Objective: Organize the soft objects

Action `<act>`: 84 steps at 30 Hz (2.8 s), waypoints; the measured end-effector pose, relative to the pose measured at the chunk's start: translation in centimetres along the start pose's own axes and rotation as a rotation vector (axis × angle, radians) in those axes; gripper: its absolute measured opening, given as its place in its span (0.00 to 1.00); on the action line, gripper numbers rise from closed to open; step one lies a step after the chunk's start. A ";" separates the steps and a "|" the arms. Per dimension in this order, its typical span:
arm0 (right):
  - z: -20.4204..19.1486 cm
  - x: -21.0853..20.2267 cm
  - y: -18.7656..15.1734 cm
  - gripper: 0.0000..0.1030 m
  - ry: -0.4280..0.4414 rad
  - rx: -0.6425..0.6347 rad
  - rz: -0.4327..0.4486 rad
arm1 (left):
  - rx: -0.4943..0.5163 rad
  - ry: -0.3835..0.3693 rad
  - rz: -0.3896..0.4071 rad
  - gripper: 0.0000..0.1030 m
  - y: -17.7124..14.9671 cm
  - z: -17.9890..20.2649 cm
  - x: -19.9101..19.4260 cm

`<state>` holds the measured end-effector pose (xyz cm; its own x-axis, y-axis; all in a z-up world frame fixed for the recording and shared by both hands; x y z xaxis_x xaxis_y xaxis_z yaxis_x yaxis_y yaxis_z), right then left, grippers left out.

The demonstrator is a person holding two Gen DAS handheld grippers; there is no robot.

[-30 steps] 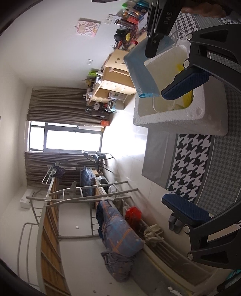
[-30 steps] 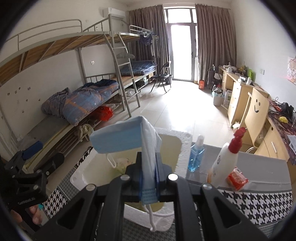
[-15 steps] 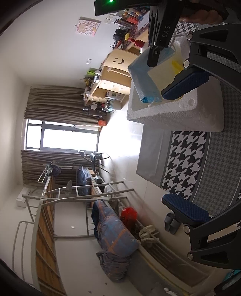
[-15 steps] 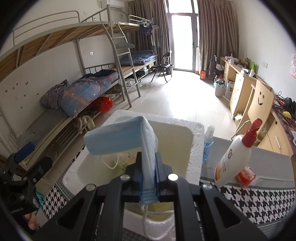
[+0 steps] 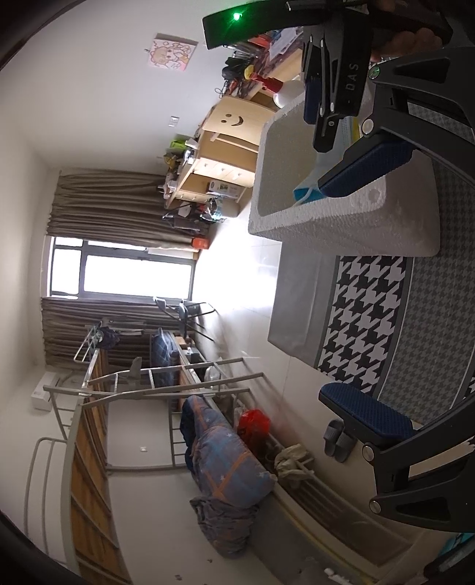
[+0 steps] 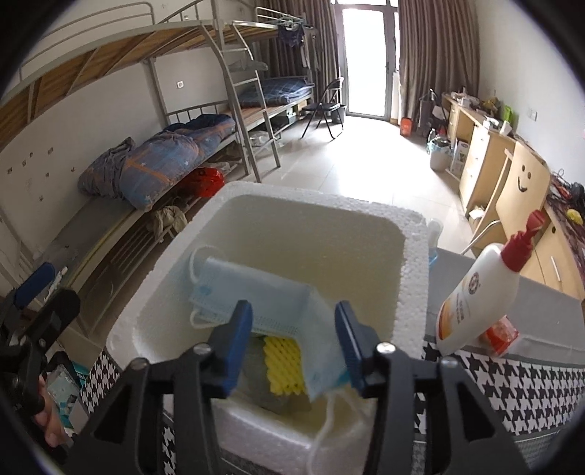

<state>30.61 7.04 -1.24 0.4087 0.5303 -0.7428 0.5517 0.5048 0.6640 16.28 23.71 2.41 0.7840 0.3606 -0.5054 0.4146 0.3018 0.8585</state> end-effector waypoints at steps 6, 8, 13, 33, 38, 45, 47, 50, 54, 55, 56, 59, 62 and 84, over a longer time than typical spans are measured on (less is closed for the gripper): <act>-0.2 -1.5 0.3 0.68 0.010 -0.016 0.047 | 0.003 -0.004 0.004 0.99 0.1 0.1 -0.2; 0.0 -2.1 0.2 0.69 0.008 -0.013 0.058 | 0.001 -0.007 0.006 0.99 0.1 0.3 -0.4; 0.4 -3.7 0.2 0.69 0.005 0.012 0.096 | 0.015 -0.022 0.024 0.99 0.3 1.3 -1.2; -0.1 -10.6 -2.5 0.91 -0.022 -0.007 0.283 | 0.086 -0.071 0.099 0.99 0.4 4.2 -5.9; 0.1 -12.3 -3.7 0.92 -0.021 0.013 0.327 | 0.109 -0.104 0.124 0.99 0.2 5.5 -7.6; 0.4 -14.5 -5.8 0.93 -0.057 0.019 0.384 | 0.124 -0.134 0.151 0.99 -0.7 6.9 -9.6; 0.6 -15.1 -6.3 0.93 -0.059 0.025 0.399 | 0.129 -0.142 0.167 0.99 -1.0 7.1 -10.2; 1.1 -15.9 -7.5 0.93 -0.057 0.043 0.422 | 0.147 -0.161 0.184 0.99 -1.6 7.7 -11.2; 1.5 -16.7 -8.9 0.93 -0.074 0.063 0.455 | 0.162 -0.176 0.202 0.99 -2.3 8.1 -12.1; 1.6 -16.8 -9.2 0.93 -0.074 0.069 0.457 | 0.158 -0.180 0.208 0.99 -2.5 8.2 -12.4; 1.7 -16.9 -9.4 0.93 -0.077 0.074 0.460 | 0.154 -0.184 0.210 0.99 -2.5 8.1 -12.5; 1.9 -17.3 -10.3 0.93 -0.094 0.076 0.474 | 0.141 -0.191 0.211 0.99 -3.0 8.2 -12.8; 1.9 -17.4 -11.0 0.93 -0.099 0.084 0.485 | 0.136 -0.195 0.215 0.99 -3.5 8.2 -13.0; 3.2 -18.1 -15.5 0.99 -0.142 0.144 0.532 | 0.158 -0.212 0.278 0.99 -6.6 8.3 -14.0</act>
<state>17.01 -12.56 1.59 0.7458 0.5844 -0.3197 0.3323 0.0896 0.9389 6.34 9.31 4.52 0.9479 0.2139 -0.2362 0.2257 0.0728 0.9715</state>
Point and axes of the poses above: each gripper's, at about its wrist camera, not at the fingertips, and x roughly the way its jaws point, z to its right, y to its top, the point moved 5 cm from there along x, roughly the way its jaws point, and after that the axes turned 1 degree about -z, right-handed, at the moved point
